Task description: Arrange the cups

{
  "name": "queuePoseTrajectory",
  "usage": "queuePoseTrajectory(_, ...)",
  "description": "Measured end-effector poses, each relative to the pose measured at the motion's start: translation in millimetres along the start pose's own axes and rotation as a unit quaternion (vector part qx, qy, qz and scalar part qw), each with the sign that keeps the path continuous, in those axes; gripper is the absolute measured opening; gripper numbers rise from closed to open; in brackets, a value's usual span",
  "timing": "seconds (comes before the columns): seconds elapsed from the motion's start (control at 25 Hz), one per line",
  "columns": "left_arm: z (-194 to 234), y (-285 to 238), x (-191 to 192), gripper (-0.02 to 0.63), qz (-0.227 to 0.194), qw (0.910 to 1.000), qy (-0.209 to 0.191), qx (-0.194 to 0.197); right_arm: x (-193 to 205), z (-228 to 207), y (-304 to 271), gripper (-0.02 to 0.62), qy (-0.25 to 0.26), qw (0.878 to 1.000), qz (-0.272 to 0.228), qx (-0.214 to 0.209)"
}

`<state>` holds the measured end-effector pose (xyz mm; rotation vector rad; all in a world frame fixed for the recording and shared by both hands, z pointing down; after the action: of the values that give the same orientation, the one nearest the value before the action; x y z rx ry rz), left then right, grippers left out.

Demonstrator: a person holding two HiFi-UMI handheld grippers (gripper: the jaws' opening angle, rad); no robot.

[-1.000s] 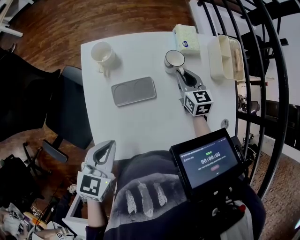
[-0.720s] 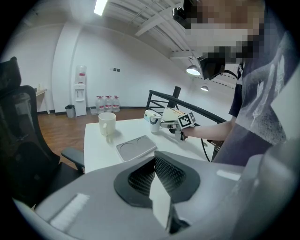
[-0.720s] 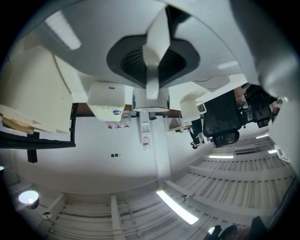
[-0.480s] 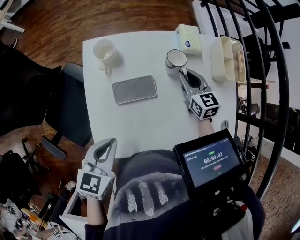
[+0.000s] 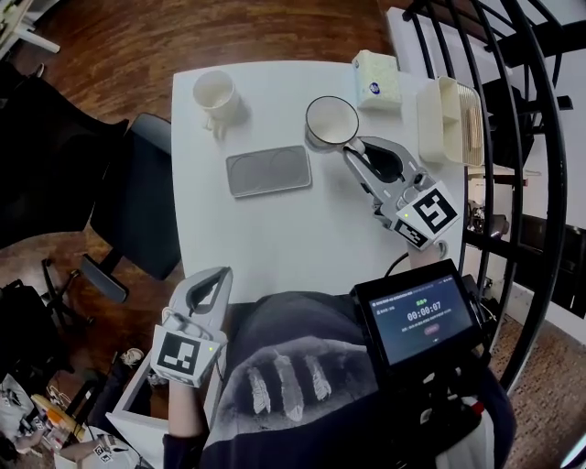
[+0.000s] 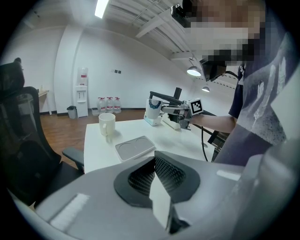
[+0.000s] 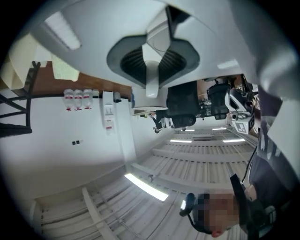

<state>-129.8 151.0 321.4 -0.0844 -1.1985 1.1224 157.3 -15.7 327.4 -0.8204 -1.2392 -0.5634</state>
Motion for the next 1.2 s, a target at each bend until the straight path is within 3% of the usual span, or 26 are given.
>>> queuePoseTrajectory(0.16, -5, 2, 5, 0.015, -0.004, 1.0000, 0.003, -0.005, -5, 13, -11, 0.061, 0.002, 0.999, -0.013, -0.046)
queuePoseTrajectory(0.44, -9, 11, 18, 0.015, -0.005, 0.9997, 0.010, -0.021, 18, 36, -32, 0.060, 0.016, 0.994, 0.012, -0.104)
queuePoseTrajectory(0.84, -6, 16, 42, 0.015, 0.016, 0.9994, 0.015, -0.027, 47, 48, -48, 0.060, 0.015, 0.992, 0.009, -0.126)
queuePoseTrajectory(1.2, 6, 18, 38, 0.015, 0.017, 0.9991, 0.011, -0.036, 70, 51, -50, 0.060, 0.004, 0.993, 0.015, -0.116)
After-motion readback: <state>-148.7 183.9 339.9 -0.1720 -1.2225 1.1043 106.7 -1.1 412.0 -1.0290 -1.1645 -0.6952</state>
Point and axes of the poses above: the fingertips, and each gripper's own axes: y backward along the fingers, z to its left, x out of its underside, the point moved 6 cm from there along y, backward along the fingers, and after that the axes turned 12 degrees about y, right-handed, at the moved point
